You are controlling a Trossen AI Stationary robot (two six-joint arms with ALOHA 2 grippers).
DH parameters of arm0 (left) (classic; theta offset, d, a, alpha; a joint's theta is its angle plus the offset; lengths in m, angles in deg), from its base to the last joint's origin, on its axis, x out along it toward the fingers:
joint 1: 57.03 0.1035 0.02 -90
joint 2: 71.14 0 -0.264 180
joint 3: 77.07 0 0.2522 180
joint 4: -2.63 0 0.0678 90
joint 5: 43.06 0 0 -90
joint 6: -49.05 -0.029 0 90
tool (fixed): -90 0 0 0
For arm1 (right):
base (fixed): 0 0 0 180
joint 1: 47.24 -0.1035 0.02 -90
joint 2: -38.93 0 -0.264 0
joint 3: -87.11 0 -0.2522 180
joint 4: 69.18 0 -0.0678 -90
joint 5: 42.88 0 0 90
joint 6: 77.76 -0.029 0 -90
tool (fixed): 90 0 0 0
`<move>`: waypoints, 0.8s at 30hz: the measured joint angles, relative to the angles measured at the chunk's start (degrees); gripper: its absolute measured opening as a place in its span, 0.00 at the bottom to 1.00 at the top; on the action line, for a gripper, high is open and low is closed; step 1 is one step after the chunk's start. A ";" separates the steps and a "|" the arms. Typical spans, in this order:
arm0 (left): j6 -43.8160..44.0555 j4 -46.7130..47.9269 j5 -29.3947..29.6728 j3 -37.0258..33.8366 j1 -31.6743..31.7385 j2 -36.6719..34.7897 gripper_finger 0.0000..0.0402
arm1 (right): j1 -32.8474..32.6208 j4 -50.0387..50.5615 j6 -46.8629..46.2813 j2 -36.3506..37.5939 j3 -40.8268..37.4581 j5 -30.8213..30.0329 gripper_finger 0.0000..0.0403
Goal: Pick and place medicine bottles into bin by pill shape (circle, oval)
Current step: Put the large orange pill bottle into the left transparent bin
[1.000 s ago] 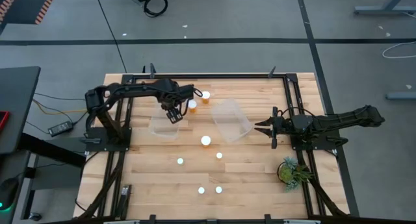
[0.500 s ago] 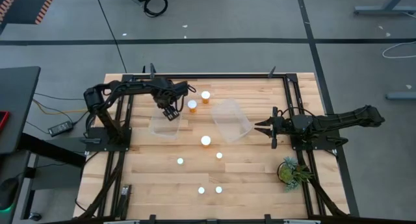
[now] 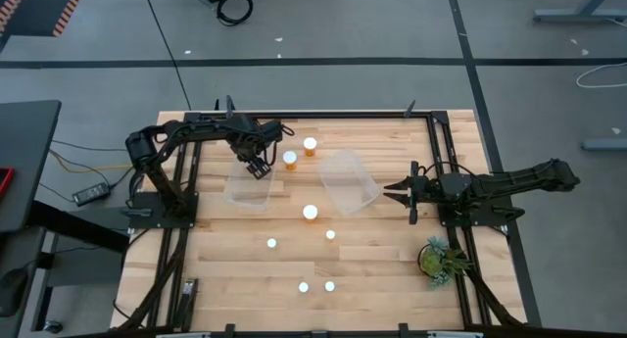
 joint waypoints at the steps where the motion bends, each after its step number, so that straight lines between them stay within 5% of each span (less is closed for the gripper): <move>1: -0.05 0.00 0.13 0.00 0.00 0.02 0.63 | 0.00 0.00 0.00 0.00 -0.01 0.00 0.23; 24: -0.62 4.65 1.17 3.86 -0.09 0.02 0.67 | 0.00 0.00 0.00 0.00 -0.01 0.00 0.23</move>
